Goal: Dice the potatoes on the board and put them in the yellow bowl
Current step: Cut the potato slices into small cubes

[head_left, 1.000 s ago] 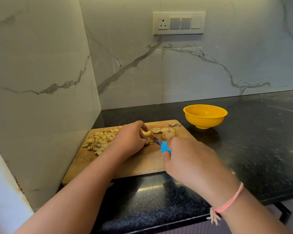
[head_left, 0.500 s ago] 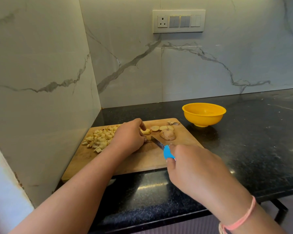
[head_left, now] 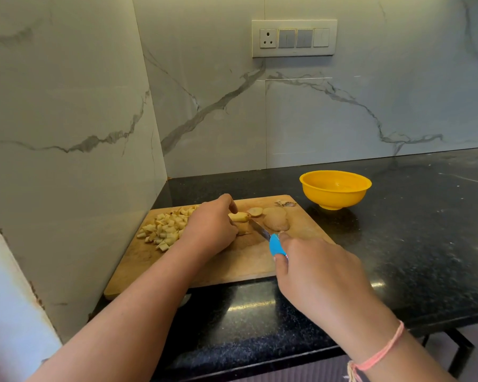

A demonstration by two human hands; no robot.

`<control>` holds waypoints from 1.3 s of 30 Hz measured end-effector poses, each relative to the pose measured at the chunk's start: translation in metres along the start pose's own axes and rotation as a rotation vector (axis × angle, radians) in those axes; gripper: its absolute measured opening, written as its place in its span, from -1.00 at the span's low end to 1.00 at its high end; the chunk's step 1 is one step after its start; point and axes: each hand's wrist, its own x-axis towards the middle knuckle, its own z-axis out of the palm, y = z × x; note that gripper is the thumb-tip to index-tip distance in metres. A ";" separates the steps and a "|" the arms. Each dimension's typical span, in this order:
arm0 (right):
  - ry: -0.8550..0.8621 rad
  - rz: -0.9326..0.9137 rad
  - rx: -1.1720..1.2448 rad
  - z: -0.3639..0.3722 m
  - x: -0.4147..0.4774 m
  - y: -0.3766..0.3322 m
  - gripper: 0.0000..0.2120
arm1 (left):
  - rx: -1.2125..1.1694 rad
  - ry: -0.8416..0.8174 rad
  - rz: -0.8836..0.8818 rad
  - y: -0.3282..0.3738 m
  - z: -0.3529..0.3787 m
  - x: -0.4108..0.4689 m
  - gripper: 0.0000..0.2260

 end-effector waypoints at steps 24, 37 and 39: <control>-0.162 -0.044 0.013 -0.001 0.013 -0.024 -0.73 | 0.011 0.039 -0.007 0.002 0.003 -0.001 -0.66; -0.073 -0.029 0.079 -0.025 -0.010 -0.010 -0.61 | -0.044 0.061 -0.044 -0.005 0.003 -0.004 -0.52; -0.058 -0.031 0.112 -0.021 -0.009 -0.013 -0.60 | -0.045 0.078 -0.054 -0.004 0.002 -0.005 -0.48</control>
